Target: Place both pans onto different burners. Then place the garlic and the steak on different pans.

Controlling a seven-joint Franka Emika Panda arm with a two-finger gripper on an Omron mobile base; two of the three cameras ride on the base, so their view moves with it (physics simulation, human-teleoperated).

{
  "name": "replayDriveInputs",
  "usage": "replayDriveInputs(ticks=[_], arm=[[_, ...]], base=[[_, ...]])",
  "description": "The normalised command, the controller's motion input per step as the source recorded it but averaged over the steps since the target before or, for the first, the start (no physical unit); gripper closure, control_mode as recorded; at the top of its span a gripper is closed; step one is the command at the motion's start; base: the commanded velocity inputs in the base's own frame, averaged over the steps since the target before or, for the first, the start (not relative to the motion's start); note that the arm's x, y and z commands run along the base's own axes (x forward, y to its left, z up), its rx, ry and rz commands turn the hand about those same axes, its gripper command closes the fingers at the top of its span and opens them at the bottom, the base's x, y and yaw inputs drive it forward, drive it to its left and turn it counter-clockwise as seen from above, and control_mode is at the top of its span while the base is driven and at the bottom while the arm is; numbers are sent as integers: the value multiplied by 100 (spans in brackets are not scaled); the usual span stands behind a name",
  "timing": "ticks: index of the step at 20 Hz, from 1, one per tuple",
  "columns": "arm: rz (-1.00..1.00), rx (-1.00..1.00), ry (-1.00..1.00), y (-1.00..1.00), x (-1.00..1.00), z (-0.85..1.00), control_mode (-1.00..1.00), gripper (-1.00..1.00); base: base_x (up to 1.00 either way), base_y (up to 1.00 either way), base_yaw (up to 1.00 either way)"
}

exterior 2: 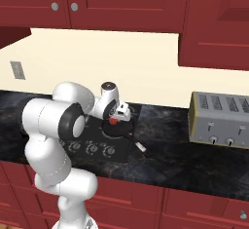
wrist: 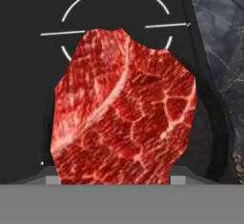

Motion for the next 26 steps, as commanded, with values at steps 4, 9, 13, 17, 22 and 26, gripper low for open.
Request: replayDriveInputs(ticks=[4, 9, 13, 17, 22, 26], arm=[[0, 0, 0, -2, 0, -25, -100, 100], [0, 0, 0, -3, 0, -23, -100, 100], [0, 0, 0, -10, 4, -9, -100, 100], [0, 0, 0, -9, 4, -10, -100, 100], [0, 0, 0, 0, 5, -9, -100, 100], [0, 0, 0, 0, 3, -11, -100, 100]], base=[[0, 0, 0], [0, 0, 0], [0, 0, 0], [0, 0, 0], [0, 0, 0], [0, 0, 0]])
